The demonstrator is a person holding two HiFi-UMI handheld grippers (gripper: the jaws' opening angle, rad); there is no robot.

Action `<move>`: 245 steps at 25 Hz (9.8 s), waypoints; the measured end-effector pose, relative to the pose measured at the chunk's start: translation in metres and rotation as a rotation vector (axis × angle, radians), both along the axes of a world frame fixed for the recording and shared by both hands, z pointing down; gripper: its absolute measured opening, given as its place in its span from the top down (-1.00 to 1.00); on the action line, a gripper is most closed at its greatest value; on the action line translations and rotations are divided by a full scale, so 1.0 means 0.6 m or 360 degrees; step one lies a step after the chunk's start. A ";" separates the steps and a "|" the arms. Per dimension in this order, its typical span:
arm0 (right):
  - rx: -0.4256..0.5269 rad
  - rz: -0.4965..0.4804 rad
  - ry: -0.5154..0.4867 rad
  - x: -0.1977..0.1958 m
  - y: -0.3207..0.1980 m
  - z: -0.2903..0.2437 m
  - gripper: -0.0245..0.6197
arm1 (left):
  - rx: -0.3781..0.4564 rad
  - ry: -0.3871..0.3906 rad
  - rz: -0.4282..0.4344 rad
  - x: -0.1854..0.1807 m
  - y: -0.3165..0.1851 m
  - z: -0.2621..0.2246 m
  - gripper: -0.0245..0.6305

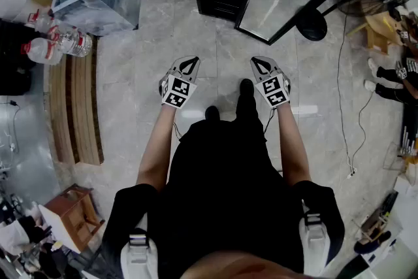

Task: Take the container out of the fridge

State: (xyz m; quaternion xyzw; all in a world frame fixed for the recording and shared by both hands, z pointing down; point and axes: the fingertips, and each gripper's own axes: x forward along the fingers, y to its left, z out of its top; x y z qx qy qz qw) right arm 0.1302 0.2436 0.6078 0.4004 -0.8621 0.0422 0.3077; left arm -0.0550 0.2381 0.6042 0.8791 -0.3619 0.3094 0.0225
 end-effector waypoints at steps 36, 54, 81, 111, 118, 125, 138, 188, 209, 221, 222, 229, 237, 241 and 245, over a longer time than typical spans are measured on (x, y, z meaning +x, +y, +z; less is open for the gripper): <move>-0.0017 0.0066 0.0012 -0.015 0.031 0.001 0.93 | 0.0021 0.0030 0.0035 -0.005 0.016 -0.022 0.87; -0.0044 -0.0040 0.0039 -0.020 -0.089 0.008 0.93 | 0.0036 0.0010 -0.0048 -0.015 -0.099 -0.027 0.87; -0.0103 -0.0233 0.0004 0.031 -0.280 0.021 0.93 | 0.0024 -0.0043 -0.0216 0.037 -0.261 -0.041 0.87; -0.0087 -0.0355 -0.0020 0.084 -0.410 0.039 0.93 | 0.0100 -0.0027 -0.0365 0.100 -0.378 -0.053 0.87; -0.0092 -0.0289 0.0001 0.074 -0.458 0.029 0.93 | 0.0117 -0.0016 -0.0310 0.089 -0.436 -0.059 0.87; -0.0095 -0.0252 0.0007 0.041 -0.514 0.035 0.93 | 0.0092 -0.0002 -0.0253 0.060 -0.504 -0.052 0.87; -0.0105 -0.0123 0.0035 -0.045 -0.633 0.033 0.93 | 0.0066 0.0030 -0.0107 -0.016 -0.643 -0.041 0.87; 0.0037 -0.0077 0.0116 -0.158 -0.872 -0.004 0.93 | 0.0088 0.0056 0.0001 -0.116 -0.857 -0.031 0.87; 0.0113 0.0014 0.0199 -0.142 -0.982 0.010 0.89 | 0.0047 0.0021 -0.0051 -0.132 -0.898 -0.012 0.87; 0.0109 0.0061 0.0198 -0.132 -1.014 0.034 0.66 | 0.0021 0.0002 -0.0062 -0.135 -0.904 -0.005 0.87; 0.0111 0.0069 0.0198 -0.131 -1.017 0.036 0.62 | 0.0017 0.0001 -0.0064 -0.135 -0.904 -0.004 0.87; 0.0154 0.0098 0.0200 -0.125 -1.037 0.042 0.28 | 0.0000 -0.0008 -0.0085 -0.140 -0.908 0.001 0.87; 0.0172 0.0132 0.0216 -0.126 -1.055 0.044 0.15 | -0.0022 -0.0014 -0.0102 -0.146 -0.908 0.007 0.87; 0.0191 0.0167 0.0233 -0.118 -1.068 0.047 0.11 | -0.0026 -0.0019 -0.0106 -0.147 -0.905 0.010 0.87; 0.0178 0.0178 0.0225 -0.116 -1.079 0.049 0.12 | -0.0032 -0.0026 -0.0115 -0.151 -0.906 0.012 0.87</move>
